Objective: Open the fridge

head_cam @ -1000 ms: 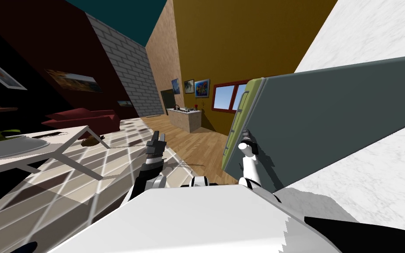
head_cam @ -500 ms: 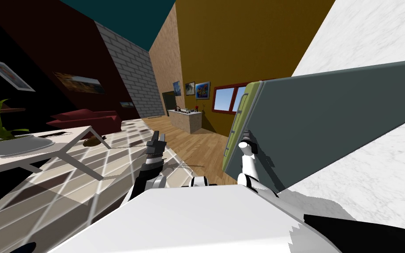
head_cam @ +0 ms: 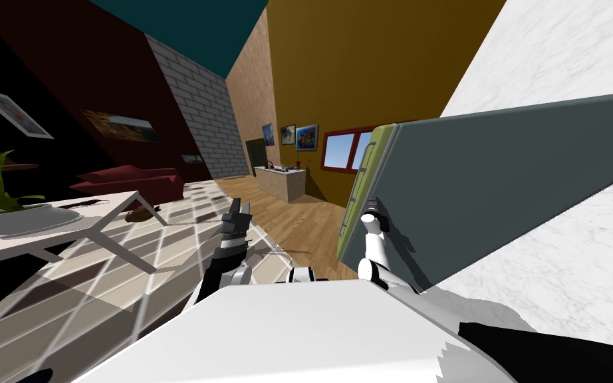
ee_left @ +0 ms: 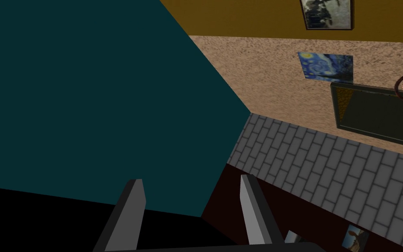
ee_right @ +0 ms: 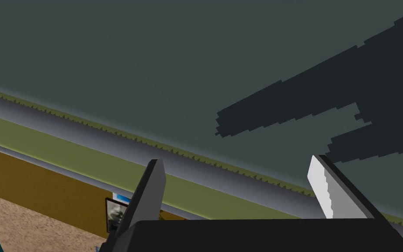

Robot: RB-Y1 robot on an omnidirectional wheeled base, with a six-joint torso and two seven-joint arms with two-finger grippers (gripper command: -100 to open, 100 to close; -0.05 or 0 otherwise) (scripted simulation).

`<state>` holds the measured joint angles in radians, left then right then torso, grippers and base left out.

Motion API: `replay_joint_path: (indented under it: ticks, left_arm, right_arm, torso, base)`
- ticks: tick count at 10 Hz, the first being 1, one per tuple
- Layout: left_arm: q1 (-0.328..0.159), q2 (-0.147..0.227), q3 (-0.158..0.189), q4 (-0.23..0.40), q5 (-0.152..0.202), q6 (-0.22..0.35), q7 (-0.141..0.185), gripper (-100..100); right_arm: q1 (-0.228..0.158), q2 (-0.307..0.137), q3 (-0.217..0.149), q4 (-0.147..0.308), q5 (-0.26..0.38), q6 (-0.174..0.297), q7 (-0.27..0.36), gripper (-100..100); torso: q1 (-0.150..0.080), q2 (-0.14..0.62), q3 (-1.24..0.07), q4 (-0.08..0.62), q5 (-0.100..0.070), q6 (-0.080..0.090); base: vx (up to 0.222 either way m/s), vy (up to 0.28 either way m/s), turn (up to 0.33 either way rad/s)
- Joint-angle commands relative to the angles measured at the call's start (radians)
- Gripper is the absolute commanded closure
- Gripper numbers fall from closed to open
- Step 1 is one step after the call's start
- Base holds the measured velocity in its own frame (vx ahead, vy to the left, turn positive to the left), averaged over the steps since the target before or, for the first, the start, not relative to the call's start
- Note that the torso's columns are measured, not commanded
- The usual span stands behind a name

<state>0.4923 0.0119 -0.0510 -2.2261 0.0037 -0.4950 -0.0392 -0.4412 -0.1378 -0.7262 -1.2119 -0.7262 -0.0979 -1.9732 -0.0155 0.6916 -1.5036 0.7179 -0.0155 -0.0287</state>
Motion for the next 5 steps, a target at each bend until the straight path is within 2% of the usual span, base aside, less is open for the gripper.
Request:
replay_joint_path:
  ticks: [1, 3, 4, 5]
  left_arm:
    - [0.0, 0.0, 0.0, 0.0, 0.0, 0.0, 0.0, 0]
    - [0.0, 0.0, 0.0, 0.0, 0.0, 0.0, 0.0, 0]
    - [0.0, 0.0, 0.0, 0.0, 0.0, 0.0, 0.0, 0]
    - [0.0, 0.0, 0.0, 0.0, 0.0, 0.0, 0.0, 0]
  right_arm:
    - [-0.027, 0.026, -0.018, 0.041, -0.035, 0.027, -0.07, -100]
    - [-0.027, 0.026, -0.018, 0.041, -0.035, 0.027, -0.07, -100]
    - [-0.04, 0.025, -0.03, 0.057, -0.049, 0.03, -0.096, -100]
    - [-0.04, 0.025, -0.03, 0.057, -0.049, 0.03, -0.096, -100]
  torso:
    - [0.001, 0.001, 0.0, 0.0, 0.001, 0.001]
    - [0.001, -0.003, -0.001, -0.001, -0.001, -0.002]
    - [0.001, -0.001, -0.001, -0.001, 0.0, 0.0]
    - [0.001, -0.003, -0.002, -0.001, 0.0, -0.003]
  base:
    - [-0.005, 0.004, 0.018]
    - [0.001, 0.0, 0.022]
    - [0.009, 0.01, 0.004]
    - [-0.001, 0.017, 0.024]
